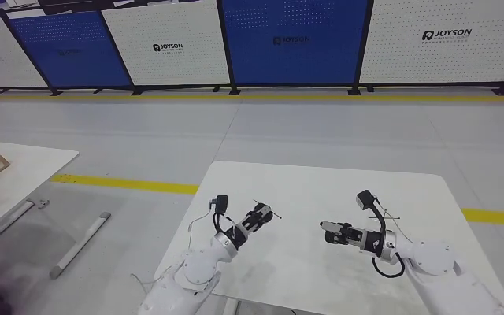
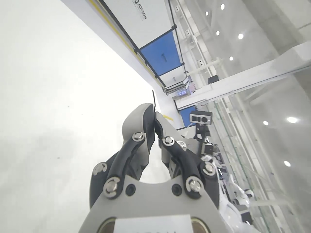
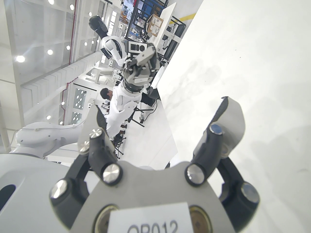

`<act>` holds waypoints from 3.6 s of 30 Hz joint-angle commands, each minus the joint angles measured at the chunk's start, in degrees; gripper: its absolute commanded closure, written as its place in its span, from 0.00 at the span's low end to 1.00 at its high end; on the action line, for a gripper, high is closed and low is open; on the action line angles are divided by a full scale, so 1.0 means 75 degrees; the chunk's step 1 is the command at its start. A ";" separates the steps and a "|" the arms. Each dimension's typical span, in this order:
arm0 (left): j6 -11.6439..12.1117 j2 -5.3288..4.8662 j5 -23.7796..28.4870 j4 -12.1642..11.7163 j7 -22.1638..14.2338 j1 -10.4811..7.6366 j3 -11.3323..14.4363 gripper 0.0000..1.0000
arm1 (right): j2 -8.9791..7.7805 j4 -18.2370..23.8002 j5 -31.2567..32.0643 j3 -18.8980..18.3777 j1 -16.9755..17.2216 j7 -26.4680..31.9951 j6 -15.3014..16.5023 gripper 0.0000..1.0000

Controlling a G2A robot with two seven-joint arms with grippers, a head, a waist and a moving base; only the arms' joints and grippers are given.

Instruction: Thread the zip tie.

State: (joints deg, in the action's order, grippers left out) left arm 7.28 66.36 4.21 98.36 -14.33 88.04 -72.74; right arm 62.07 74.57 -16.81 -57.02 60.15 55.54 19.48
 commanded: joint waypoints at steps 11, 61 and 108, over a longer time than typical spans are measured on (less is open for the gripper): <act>0.0555 -0.0166 0.1495 0.2341 -0.0723 0.1302 -0.1322 1.00 | 0.0000 0.0000 0.0000 0.0000 0.0000 0.0000 0.0000 0.00; 0.0761 0.0015 -0.0272 -0.0334 0.0091 0.0114 0.0243 1.00 | 0.0000 0.0000 0.0000 0.0000 0.0000 0.0000 0.0000 0.00; 0.0687 0.0069 0.0018 -0.0648 0.0038 -0.0050 0.0482 1.00 | -0.0722 0.0277 0.2465 -0.1787 -0.0781 0.2719 -0.1683 0.00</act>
State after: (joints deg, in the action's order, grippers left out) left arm 12.43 66.87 4.34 93.50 -14.05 87.66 -69.13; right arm 56.86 77.17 0.65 -69.83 54.78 75.09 7.97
